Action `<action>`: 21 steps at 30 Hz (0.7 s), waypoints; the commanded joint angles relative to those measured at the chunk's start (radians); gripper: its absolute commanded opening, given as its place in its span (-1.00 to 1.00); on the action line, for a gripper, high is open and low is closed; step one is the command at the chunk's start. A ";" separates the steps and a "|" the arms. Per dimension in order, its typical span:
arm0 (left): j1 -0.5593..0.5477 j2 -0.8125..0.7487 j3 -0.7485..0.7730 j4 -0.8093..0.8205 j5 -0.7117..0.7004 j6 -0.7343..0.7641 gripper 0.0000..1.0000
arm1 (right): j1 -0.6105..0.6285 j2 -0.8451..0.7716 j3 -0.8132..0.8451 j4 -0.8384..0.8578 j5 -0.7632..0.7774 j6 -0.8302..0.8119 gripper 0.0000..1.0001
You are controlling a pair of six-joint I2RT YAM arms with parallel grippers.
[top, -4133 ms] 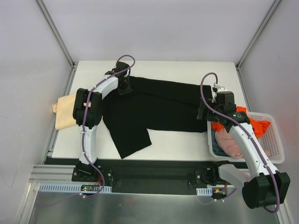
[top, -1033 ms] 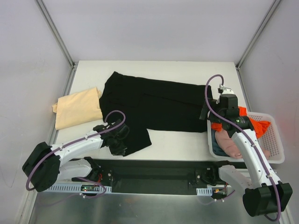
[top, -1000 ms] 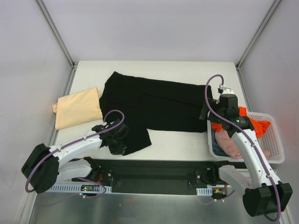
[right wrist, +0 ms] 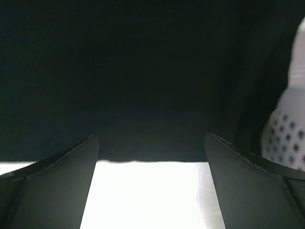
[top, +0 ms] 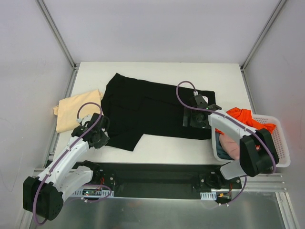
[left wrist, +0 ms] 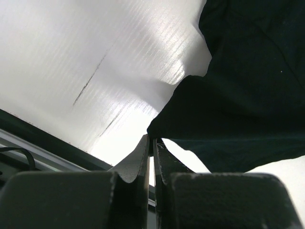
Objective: Fold and stack the t-shirts
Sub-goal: Grap the side of the flattened tshirt closest away from the robot with both arms
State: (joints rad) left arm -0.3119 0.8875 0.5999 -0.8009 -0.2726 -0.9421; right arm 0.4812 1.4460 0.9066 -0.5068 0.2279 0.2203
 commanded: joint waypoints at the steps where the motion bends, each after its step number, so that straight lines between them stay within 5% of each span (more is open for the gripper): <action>1: 0.013 -0.016 0.026 -0.038 -0.051 0.003 -1.00 | -0.072 0.010 0.034 -0.036 0.080 0.043 0.93; 11: 0.014 -0.016 0.031 -0.040 -0.051 0.008 -1.00 | -0.260 0.030 -0.011 -0.016 0.014 0.019 0.93; 21: 0.013 -0.027 0.040 -0.020 0.015 0.035 -1.00 | -0.213 -0.016 0.037 -0.059 -0.032 -0.064 0.93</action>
State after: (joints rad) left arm -0.3119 0.8711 0.6003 -0.8066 -0.2871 -0.9363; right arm 0.2703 1.4544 0.9382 -0.4496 0.0856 0.2955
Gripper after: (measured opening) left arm 0.010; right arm 0.963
